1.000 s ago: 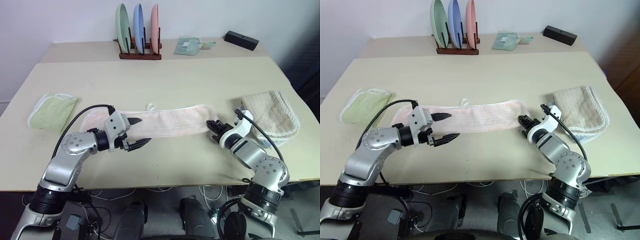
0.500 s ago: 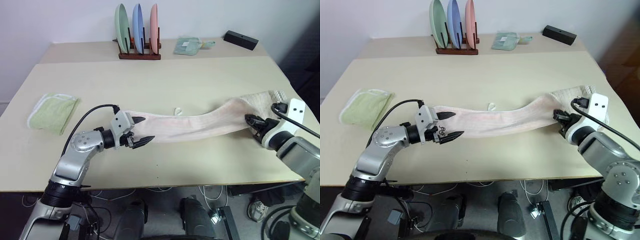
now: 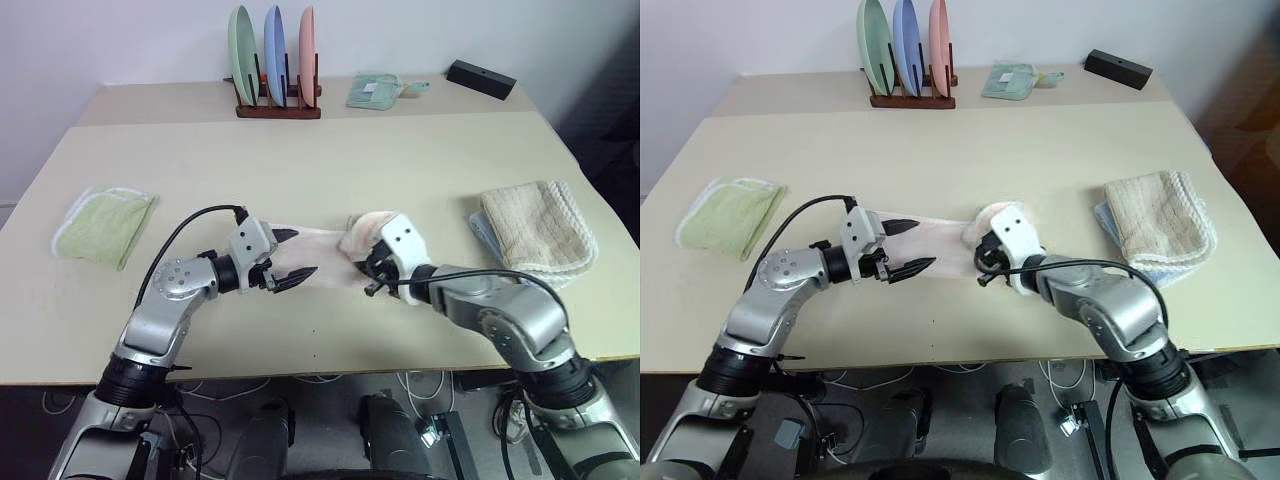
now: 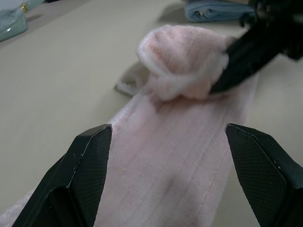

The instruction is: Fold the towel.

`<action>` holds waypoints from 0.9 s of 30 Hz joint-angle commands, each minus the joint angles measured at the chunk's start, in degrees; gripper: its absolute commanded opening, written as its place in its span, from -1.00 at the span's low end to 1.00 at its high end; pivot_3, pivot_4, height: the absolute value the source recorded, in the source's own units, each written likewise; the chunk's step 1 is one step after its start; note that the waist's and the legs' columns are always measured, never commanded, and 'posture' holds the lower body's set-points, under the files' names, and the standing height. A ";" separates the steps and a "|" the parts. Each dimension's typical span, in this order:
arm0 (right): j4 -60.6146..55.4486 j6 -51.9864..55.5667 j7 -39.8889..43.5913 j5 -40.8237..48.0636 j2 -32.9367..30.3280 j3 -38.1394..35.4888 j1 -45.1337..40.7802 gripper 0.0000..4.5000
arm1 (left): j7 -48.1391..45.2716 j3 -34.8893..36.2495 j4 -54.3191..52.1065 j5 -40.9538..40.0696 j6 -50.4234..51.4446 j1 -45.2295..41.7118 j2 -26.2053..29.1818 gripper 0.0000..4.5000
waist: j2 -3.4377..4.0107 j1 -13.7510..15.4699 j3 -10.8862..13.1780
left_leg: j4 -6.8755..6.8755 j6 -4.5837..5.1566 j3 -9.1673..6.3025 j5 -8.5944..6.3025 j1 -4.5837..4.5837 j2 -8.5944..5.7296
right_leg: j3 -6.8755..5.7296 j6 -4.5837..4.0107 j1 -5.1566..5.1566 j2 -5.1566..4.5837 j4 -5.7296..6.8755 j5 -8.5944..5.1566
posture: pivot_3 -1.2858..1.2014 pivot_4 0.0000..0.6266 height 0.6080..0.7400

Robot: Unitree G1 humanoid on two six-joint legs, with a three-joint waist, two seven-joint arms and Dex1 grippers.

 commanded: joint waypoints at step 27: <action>14.76 -29.98 18.21 -17.02 1.64 -4.56 5.43 -0.99 | 6.32 5.15 -5.32 -1.26 3.43 5.70 1.03 0.74 | -0.05 1.01 0.00 | -0.12 0.00 0.04 0.00 0.03 0.09 | 0.00 -0.11 0.02 0.09 -0.19 0.07 | 0.03 -0.52 1.00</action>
